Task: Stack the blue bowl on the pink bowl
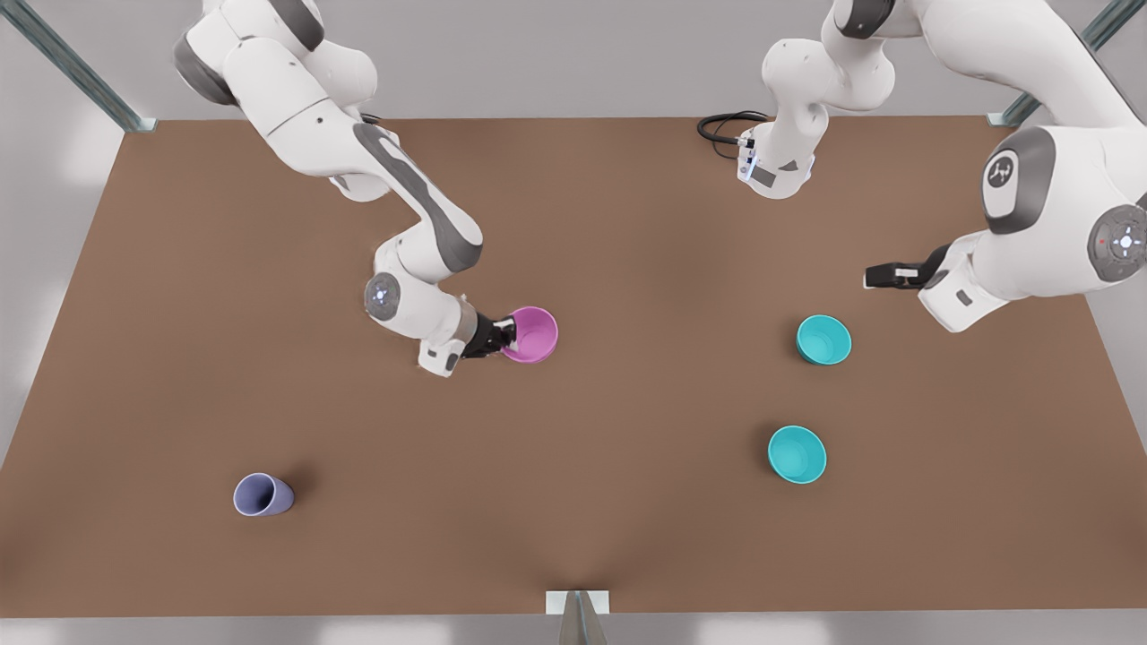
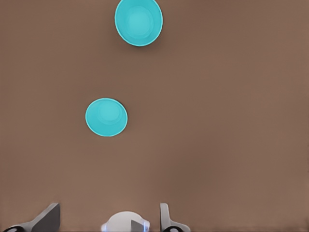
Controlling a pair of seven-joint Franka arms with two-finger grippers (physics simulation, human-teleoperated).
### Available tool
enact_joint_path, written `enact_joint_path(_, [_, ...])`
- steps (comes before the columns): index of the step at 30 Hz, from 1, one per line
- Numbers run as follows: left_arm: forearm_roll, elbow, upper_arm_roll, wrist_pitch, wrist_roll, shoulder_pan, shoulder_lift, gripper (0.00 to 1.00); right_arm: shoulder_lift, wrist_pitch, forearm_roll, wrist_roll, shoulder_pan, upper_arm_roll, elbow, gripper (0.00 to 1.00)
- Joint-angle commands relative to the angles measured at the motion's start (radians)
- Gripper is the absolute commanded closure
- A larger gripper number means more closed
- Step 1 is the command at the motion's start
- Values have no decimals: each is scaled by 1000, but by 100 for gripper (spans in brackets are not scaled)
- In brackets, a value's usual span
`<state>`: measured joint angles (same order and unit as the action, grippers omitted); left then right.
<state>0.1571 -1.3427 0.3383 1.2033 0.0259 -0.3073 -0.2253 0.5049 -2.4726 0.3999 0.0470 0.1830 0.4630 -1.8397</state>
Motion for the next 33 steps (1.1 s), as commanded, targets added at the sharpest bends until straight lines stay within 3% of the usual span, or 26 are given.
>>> enact_joint_path(1, [7,1,-1,-21,2,1,0,0,101,-72,16,-722,168,-99,141,79])
enact_joint_path(2, [12,-3,1,-22,-6,-1,0,0,175,-74,16,-766,227,-129,241,79])
enact_joint_path(5, [19,-64,2,-14,-11,-1,-14,0,260,-78,14,-768,312,-201,323,79])
enact_joint_path(7, [58,-191,4,123,0,-1,-17,0,302,-114,14,-774,348,-228,341,79])
enact_joint_path(8, [73,-266,5,223,19,-1,-20,0,310,-114,14,-774,348,-228,341,68])
enact_joint_path(9, [75,-358,4,367,37,-1,-12,0,311,-115,8,-774,348,-228,338,26])
enact_joint_path(10, [76,-368,28,433,144,10,-48,0,311,-117,7,-773,348,-228,333,0])
enact_joint_path(14, [191,-553,65,763,356,94,-134,0,297,-135,2,-769,336,-228,332,0])
enact_joint_path(16, [194,-596,61,875,358,129,-152,0,169,-30,-1,-765,242,-233,327,0])
enact_joint_path(17, [214,-622,53,920,359,129,-167,0,72,211,-42,-753,149,-234,336,0])
enact_joint_path(18, [254,-622,53,935,362,131,-181,0,30,552,-289,-620,11,-231,399,0])
enact_joint_path(19, [254,-622,53,963,399,140,-198,0,29,791,-381,-431,-71,-234,464,0])
enact_joint_path(20, [256,-627,53,969,433,140,-204,0,29,922,-481,-193,-174,-234,533,0])
enact_joint_path(22, [256,-684,53,977,522,139,-204,0,27,974,-579,247,-385,-238,634,0])
enact_joint_path(24, [256,-713,53,984,546,139,-204,0,-9,1211,-578,301,-485,-239,755,0])
enact_joint_path(25, [254,-731,53,981,566,139,-206,0,-126,1319,-579,304,-519,-233,745,0])
enact_joint_path(27, [256,-734,53,973,601,139,-210,0,-307,1301,-552,304,-527,-230,597,0])
enact_joint_path(28, [256,-748,53,970,603,139,-213,0,-440,1107,-527,304,-546,-231,383,0])
enact_joint_path(29, [254,-754,53,969,605,139,-213,0,-514,1035,-523,295,-548,-233,280,0])
enact_joint_path(33, [254,-757,53,935,621,139,-236,0,-500,1057,-504,263,-539,-231,280,0])
